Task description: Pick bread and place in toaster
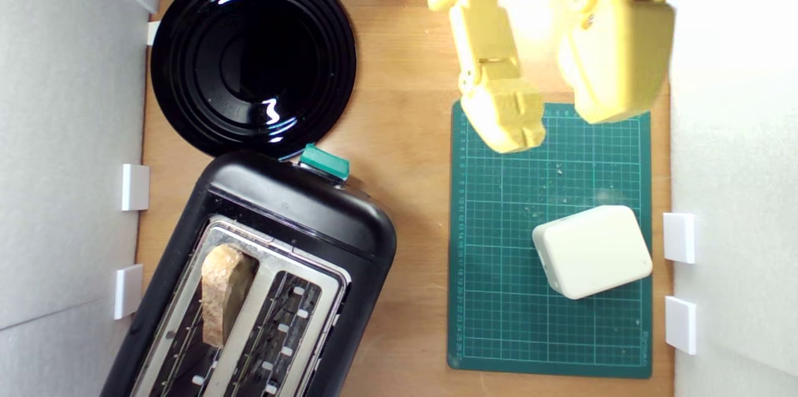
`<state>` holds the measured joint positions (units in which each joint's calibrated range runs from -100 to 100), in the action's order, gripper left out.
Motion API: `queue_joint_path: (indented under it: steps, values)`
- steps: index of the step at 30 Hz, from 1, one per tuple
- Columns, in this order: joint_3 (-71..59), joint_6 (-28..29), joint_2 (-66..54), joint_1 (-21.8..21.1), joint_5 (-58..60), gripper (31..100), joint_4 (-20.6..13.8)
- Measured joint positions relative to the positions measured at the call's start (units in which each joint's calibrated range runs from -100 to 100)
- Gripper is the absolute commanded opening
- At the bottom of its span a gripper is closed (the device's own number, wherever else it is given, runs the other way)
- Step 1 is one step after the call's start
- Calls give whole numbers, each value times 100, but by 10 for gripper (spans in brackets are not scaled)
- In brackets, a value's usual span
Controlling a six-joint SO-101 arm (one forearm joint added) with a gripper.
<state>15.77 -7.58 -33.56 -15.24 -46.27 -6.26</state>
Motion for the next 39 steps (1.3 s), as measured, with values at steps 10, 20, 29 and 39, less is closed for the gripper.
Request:
queue_joint_path:
  steps: [10, 20, 29, 39]
  values:
    - [-1840, 564, -1008, -119, 0, 748, -53]
    - [-4771, 595, -2201, -311, 0, 595, 62]
    - [-6251, 595, -2932, -421, 0, 485, 71]
    - [-7859, 595, -3755, -677, 0, 401, 71]
